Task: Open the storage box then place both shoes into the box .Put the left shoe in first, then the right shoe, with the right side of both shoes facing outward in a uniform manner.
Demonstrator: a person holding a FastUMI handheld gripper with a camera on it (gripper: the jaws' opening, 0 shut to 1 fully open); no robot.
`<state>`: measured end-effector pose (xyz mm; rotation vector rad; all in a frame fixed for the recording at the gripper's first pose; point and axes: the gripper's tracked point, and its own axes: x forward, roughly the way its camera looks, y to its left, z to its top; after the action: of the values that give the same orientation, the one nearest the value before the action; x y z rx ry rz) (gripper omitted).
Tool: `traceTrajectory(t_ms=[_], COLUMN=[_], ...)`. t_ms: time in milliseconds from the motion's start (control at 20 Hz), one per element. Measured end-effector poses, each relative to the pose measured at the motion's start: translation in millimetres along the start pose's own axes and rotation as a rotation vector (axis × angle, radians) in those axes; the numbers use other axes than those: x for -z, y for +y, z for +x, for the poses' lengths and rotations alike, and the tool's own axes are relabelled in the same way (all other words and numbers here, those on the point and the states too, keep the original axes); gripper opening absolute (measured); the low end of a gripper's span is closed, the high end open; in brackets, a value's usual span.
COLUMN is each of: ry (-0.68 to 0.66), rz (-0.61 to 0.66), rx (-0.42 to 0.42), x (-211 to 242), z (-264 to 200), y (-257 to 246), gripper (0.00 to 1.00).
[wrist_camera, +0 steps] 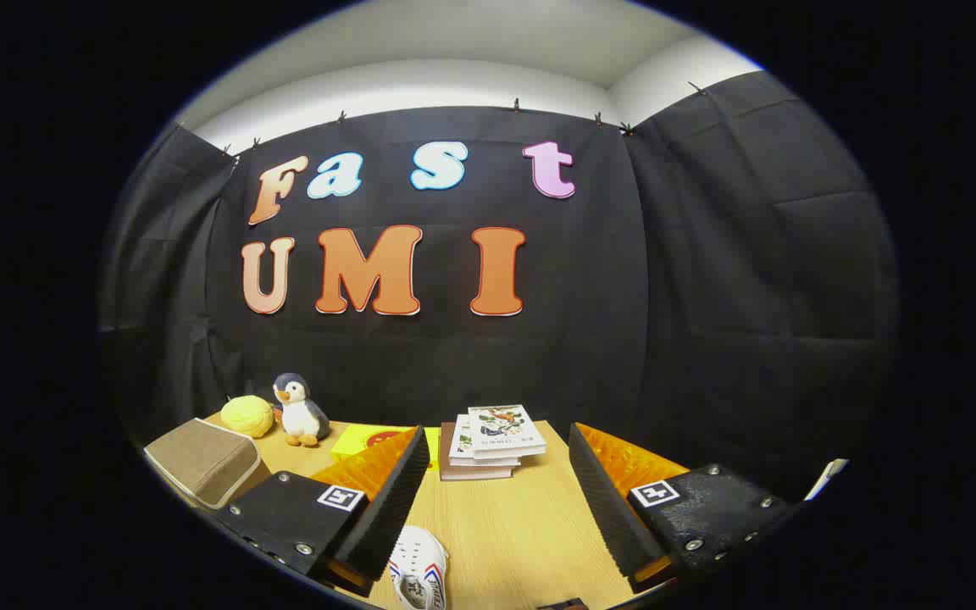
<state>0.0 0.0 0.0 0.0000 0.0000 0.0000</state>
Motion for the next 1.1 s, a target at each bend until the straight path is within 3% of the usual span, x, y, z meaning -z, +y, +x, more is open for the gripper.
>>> traceTrajectory(t_ms=[750, 1100], ry=[0.02, 0.144], rz=[0.014, 0.109], rx=[-0.06, -0.119], x=[8.1, 47.4], z=[13.7, 21.3], y=[12.4, 30.4], gripper=[0.98, 0.99])
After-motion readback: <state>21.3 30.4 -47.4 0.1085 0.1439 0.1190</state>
